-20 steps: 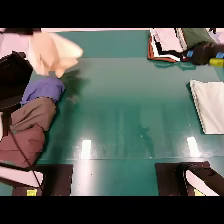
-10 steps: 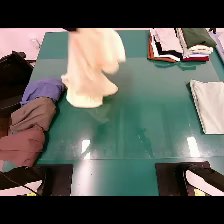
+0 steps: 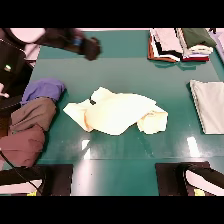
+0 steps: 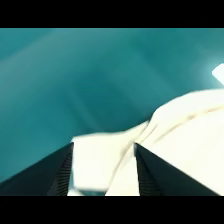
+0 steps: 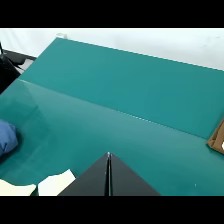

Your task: Fold the shirts.

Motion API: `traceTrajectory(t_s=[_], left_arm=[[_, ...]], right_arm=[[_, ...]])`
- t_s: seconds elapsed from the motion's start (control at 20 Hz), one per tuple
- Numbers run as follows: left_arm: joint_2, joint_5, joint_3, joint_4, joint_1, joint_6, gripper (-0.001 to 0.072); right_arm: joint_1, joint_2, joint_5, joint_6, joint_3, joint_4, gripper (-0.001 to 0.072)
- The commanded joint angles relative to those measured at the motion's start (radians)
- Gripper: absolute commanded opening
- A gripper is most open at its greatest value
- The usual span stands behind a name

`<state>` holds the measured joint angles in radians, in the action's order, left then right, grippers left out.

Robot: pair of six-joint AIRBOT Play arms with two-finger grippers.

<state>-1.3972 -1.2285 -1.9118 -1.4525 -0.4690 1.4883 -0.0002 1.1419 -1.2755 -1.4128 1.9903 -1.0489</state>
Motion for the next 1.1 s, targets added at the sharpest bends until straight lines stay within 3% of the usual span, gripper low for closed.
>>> traceTrajectory(t_s=[0.0, 0.2, 0.45, 0.75, 0.85, 0.9, 1.05], left_arm=[[0.033, -0.203, 0.094, 0.068, 0.200, 0.047, 0.0455], [0.222, -0.128, 0.513, 0.072, 0.258, 0.080, 0.0455], [0.352, 0.110, 1.035, 0.348, 0.257, 0.107, 0.0455], [0.352, 0.380, 1.249, 0.397, 0.111, 0.101, 0.0454], [0.345, 0.407, 1.265, 0.383, 0.096, 0.112, 0.0450], [0.337, 0.400, 1.265, 0.357, 0.096, 0.113, 0.0321], [0.336, 0.401, 1.251, 0.242, 0.096, 0.171, 0.0022]], right_arm=[[0.001, 0.001, -0.018, 0.000, 0.008, 0.000, 0.0022], [0.001, 0.001, -0.031, 0.000, 0.008, -0.001, 0.0022], [0.001, -0.005, -0.033, 0.000, -0.042, 0.002, 0.0022], [0.001, -0.041, -0.006, 0.000, -0.193, 0.001, 0.0022], [0.000, -0.060, -0.007, 0.000, -0.237, 0.000, 0.0022], [-0.002, -0.071, -0.008, 0.000, -0.262, -0.002, 0.0022], [-0.061, -0.136, -0.019, 0.000, -0.387, 0.000, 0.0022]])
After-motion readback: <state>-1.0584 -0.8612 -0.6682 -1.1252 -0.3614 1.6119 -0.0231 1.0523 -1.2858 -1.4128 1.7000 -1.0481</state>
